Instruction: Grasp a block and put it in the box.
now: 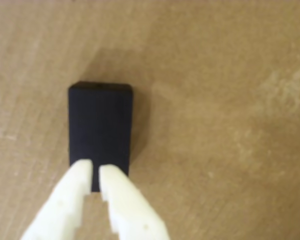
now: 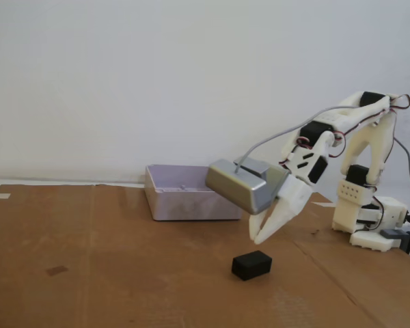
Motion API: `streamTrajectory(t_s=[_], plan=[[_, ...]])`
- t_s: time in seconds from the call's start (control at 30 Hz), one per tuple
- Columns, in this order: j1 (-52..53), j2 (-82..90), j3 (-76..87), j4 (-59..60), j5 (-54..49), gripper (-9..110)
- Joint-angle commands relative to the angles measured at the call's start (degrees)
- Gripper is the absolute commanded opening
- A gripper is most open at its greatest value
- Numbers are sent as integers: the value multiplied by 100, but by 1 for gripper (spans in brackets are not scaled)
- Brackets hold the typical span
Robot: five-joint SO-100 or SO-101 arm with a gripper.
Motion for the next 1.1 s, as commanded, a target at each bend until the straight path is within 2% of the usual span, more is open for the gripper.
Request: streamTrajectory(t_s=[0.0, 0.33, 0.4, 0.57, 0.67, 0.9, 1.07], plan=[[53, 158, -413, -237, -35, 1], [35, 149, -396, -229, -35, 1], [26, 149, -396, -229, -35, 6], [9, 158, -404, -229, -35, 27], [0, 158, -413, -229, -35, 36], [-229, 149, -413, -229, 26, 46], [-308, 105, -360, -229, 44, 48]])
